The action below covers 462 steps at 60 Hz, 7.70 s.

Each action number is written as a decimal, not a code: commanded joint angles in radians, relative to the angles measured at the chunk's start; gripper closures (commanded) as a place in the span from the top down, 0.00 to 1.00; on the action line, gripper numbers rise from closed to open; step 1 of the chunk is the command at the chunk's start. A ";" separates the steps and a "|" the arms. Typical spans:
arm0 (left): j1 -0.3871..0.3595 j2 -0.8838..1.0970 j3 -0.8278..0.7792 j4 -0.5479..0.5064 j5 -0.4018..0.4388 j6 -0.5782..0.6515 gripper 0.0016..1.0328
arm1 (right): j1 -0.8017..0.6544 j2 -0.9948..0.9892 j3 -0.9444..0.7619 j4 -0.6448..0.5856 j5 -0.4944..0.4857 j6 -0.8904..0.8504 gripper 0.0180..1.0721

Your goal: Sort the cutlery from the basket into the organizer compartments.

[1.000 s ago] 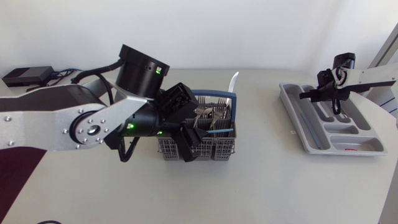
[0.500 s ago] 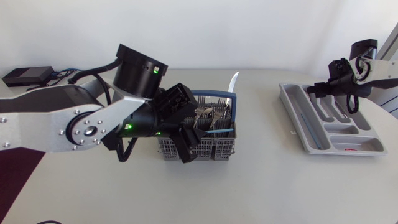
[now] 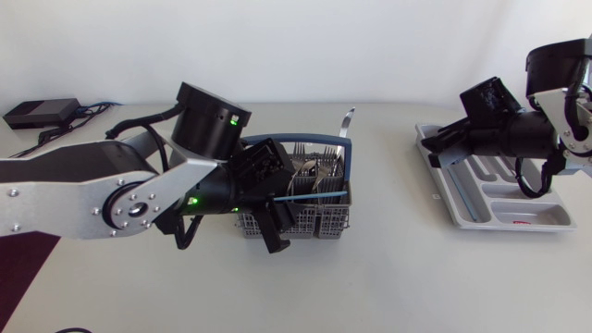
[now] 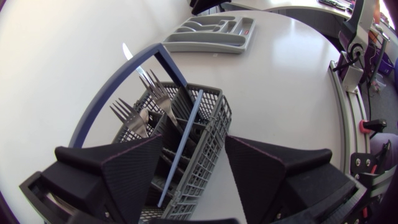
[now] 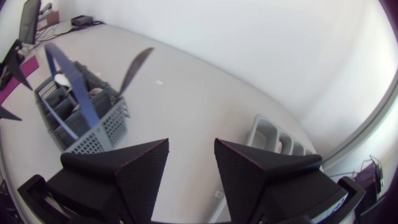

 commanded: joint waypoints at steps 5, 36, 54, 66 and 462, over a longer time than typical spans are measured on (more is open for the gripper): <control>0.010 -0.033 -0.039 0.007 -0.009 0.022 0.67 | 0.132 -0.070 -0.064 -0.037 -0.004 -0.079 0.53; 0.043 -0.149 -0.126 -0.003 -0.009 0.033 0.67 | 0.453 0.018 -0.012 -0.114 -0.010 -0.154 0.53; 0.044 -0.166 -0.151 -0.005 -0.006 0.052 0.67 | 0.523 0.105 0.009 -0.084 -0.010 -0.209 0.53; 0.044 -0.169 -0.155 -0.003 -0.005 0.059 0.67 | 0.543 0.171 0.055 -0.080 -0.010 -0.232 0.53; 0.029 -0.230 -0.189 0.035 -0.032 0.010 0.67 | -0.213 0.762 0.331 0.063 0.308 0.295 0.38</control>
